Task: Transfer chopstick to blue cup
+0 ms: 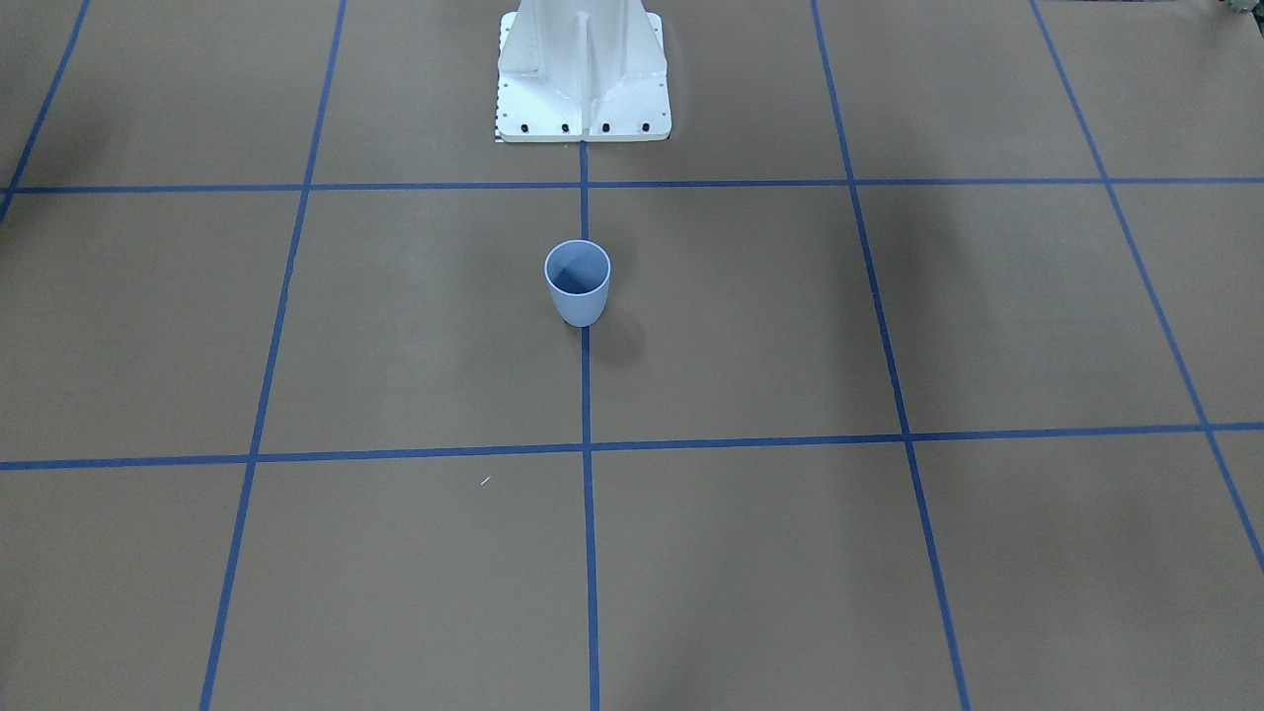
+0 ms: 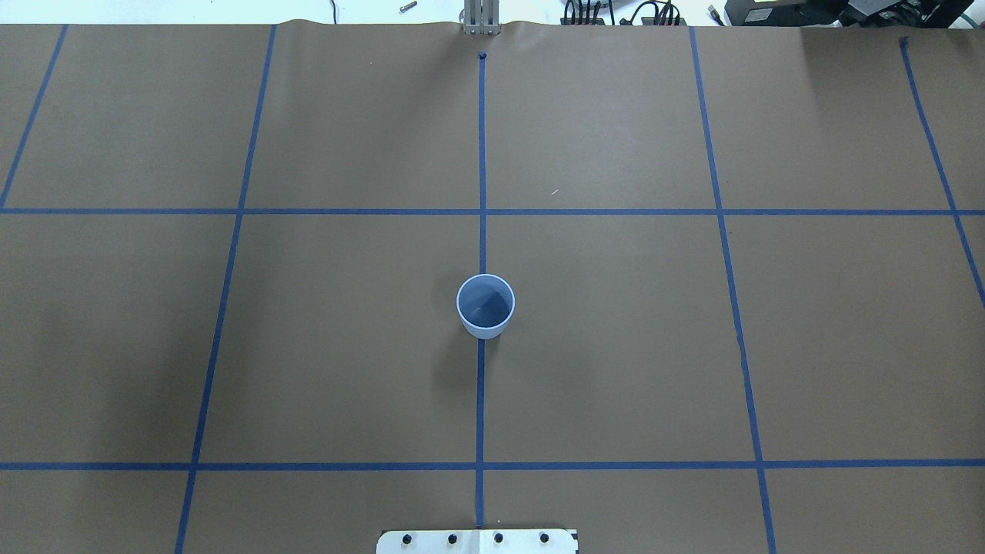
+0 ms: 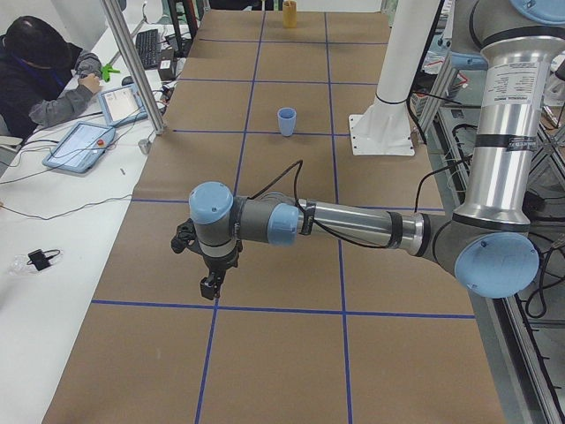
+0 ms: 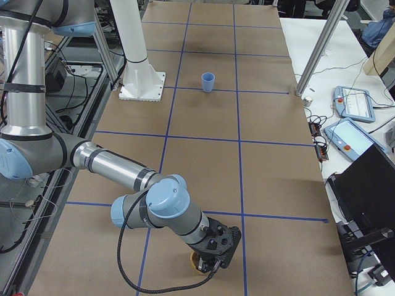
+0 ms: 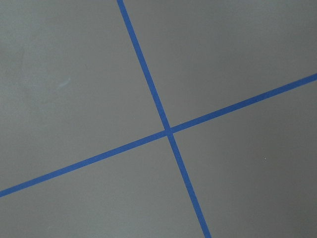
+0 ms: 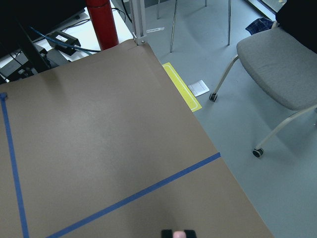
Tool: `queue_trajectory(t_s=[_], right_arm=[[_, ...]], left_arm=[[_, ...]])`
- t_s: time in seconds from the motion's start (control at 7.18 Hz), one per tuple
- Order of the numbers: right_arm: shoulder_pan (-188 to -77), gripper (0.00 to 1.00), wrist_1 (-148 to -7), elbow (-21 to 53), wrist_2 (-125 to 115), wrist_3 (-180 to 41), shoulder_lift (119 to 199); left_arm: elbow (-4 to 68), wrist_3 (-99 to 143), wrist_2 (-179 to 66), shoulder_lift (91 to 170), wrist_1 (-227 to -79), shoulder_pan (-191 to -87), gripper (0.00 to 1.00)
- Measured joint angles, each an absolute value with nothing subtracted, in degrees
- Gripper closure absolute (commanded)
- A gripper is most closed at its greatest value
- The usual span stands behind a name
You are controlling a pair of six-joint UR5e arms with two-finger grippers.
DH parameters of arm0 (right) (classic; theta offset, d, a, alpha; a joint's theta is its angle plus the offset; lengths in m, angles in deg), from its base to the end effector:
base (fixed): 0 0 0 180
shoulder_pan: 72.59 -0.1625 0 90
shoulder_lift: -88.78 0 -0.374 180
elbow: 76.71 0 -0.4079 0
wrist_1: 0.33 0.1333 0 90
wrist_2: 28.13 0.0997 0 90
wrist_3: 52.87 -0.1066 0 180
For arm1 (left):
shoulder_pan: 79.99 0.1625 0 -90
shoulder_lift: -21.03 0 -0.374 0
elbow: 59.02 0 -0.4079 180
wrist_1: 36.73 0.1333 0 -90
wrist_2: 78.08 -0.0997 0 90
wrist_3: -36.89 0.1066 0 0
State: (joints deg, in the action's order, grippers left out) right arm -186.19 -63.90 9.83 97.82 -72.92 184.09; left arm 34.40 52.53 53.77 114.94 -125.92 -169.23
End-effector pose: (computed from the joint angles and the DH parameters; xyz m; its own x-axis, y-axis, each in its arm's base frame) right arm 0.2609 -0.4204 0.6491 0.6331 0.4505 0.6295 -0.6371 0.7651 0.0932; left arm -0.0550 -0.5389 0.5512 0.7127 0.3503 -0.6077 -0.2132 0.9336 0.2880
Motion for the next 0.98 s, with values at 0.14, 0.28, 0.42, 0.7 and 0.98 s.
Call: queue_trajectory(t_s=[0.14, 0.28, 0.42, 0.7, 0.98], right_arm=[[-187.53, 1.0, -67.74, 12.25, 97.83, -71.17, 183.6], [-188.33, 1.0, -70.61, 13.97, 97.8, -70.33, 182.54], [-188.75, 1.0, -73.08, 15.17, 97.8, -70.1, 180.95], [-188.46, 1.0, -75.12, 17.6, 100.4, -70.52, 178.86], [-184.55, 1.0, -75.01, 21.45, 106.0, -72.56, 178.12]], left_arm=[[34.64, 52.53, 53.81, 114.54, -126.01, -169.25, 0.01], [34.8, 52.53, 53.83, 114.23, -126.14, -169.25, 0.01], [34.88, 52.53, 53.86, 114.08, -126.23, -169.25, 0.01], [35.05, 52.53, 53.86, 113.72, -126.34, -169.25, 0.01], [35.1, 52.48, 53.9, 113.61, -126.4, -169.24, 0.01]])
